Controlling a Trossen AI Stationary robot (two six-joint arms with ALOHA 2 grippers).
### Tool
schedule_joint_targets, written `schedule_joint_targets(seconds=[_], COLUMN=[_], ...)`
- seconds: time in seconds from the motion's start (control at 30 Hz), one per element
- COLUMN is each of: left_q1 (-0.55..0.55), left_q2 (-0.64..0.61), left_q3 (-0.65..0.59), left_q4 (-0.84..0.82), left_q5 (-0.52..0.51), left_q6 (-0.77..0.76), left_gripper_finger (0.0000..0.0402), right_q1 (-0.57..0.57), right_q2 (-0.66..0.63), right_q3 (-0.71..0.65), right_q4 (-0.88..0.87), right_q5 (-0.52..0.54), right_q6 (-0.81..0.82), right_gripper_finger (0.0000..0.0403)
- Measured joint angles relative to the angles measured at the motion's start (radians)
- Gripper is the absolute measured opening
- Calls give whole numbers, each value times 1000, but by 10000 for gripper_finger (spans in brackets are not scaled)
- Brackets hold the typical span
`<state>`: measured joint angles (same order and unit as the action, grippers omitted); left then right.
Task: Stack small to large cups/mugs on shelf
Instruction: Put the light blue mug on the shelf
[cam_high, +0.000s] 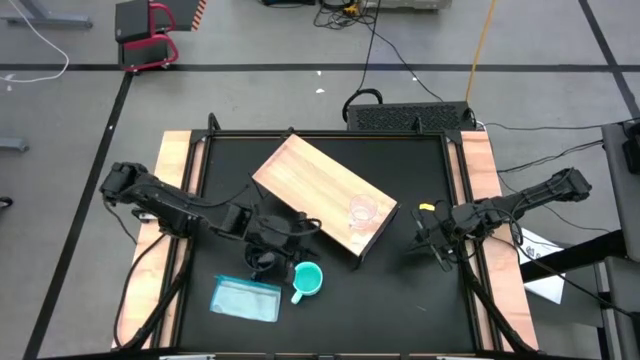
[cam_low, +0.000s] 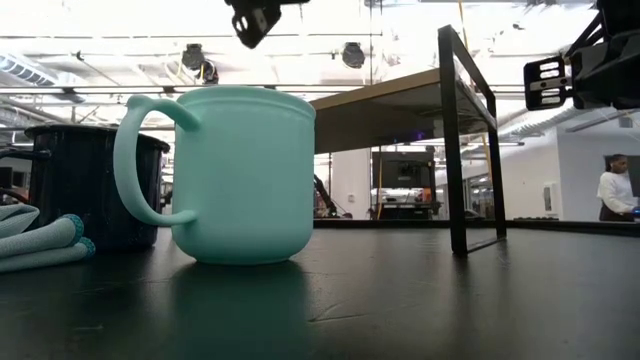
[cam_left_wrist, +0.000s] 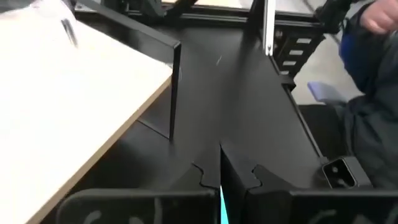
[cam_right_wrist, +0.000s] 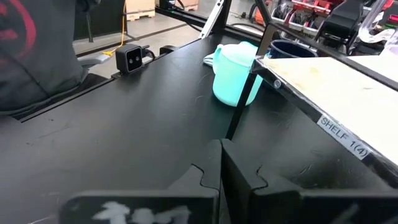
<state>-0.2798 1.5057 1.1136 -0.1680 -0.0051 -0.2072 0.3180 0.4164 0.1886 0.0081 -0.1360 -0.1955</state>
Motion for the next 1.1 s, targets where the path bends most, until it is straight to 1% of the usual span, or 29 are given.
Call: schedule_joint_targets(seconds=[0.1, 0.17, 0.37, 0.5, 0.6, 0.67, 0.73, 0.8, 0.87, 0.93, 1.0, 1.1], left_q1=[0, 0, 0, 1, 1, 1, 5, 6, 6, 3, 2, 2], left_q2=[14, 22, 22, 25, 38, 52, 82, 134, 207, 270, 324, 381], left_q3=[57, 82, 93, 93, 93, 115, 168, 241, 341, 431, 510, 587], left_q4=[-118, -134, -274, -331, -321, -334, -365, -466, -546, -659, -699, -777], left_q5=[20, 51, 91, 117, 145, 155, 156, 154, 152, 139, 137, 138], left_q6=[6, 25, 18, -7, -4, 3, 17, 30, 69, 100, 126, 153], left_gripper_finger=[0, 0, 0, 0, 0, 0, 0, 0, 0, 0, 0, 0], right_q1=[0, 0, 0, 0, 0, 0, 0, 0, 0, 0, 0, 0], right_q2=[2, 2, 3, 3, 3, 3, 3, 3, 3, 6, 7, 10], right_q3=[0, 0, 0, 0, 0, 0, 0, 0, 0, 0, 0, 0], right_q4=[1, 1, -5, -9, -10, -10, -10, -12, -13, -16, -20, -26], right_q5=[0, 0, 0, 0, 0, 0, 0, 0, 0, 0, 0, 0], right_q6=[0, 0, 0, 1, 1, 1, 1, 1, 1, 1, 2, 12], right_gripper_finger=[0, 0, 0, 0, 0, 0, 0, 0, 0, 0, 0, 0])
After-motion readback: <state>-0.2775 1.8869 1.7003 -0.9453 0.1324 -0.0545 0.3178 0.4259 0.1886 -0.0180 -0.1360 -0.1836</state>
